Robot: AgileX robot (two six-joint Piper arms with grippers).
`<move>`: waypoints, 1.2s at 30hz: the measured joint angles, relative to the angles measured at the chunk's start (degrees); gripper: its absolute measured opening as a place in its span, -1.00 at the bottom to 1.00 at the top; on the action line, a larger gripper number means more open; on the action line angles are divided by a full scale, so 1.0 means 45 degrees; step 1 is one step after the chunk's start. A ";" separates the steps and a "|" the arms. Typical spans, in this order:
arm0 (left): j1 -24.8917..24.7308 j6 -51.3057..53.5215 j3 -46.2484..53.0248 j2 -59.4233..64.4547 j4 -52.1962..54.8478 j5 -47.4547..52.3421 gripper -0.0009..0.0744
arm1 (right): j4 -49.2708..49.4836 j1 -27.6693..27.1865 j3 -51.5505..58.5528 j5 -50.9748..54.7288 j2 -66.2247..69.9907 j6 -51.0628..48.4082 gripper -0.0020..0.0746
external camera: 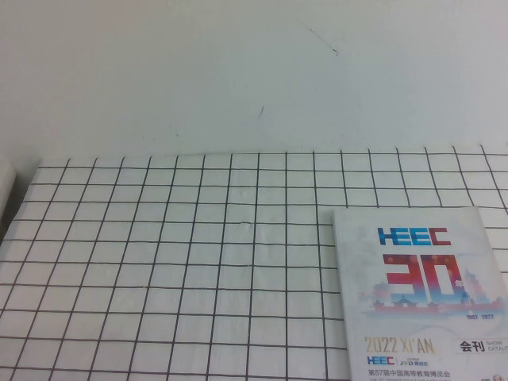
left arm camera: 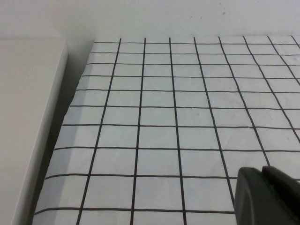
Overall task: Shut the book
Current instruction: 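Close the open booklet and leave it lying on the table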
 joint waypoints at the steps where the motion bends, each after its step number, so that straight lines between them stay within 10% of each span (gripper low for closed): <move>1: 0.0000 0.0000 0.0000 0.0000 0.0000 0.0000 -0.99 | 0.0000 0.0000 0.0000 0.0000 0.0000 0.0000 -0.95; 27: 0.0000 0.0000 -0.0022 0.0000 0.0029 0.0034 -0.99 | -0.2266 -0.1360 0.0032 -0.0159 -0.1471 0.0289 -0.95; 36: 0.0000 0.0000 -0.0022 0.0000 0.0029 0.0056 -0.99 | -0.2690 -0.1692 0.2805 -0.3695 -0.1861 0.2640 -0.95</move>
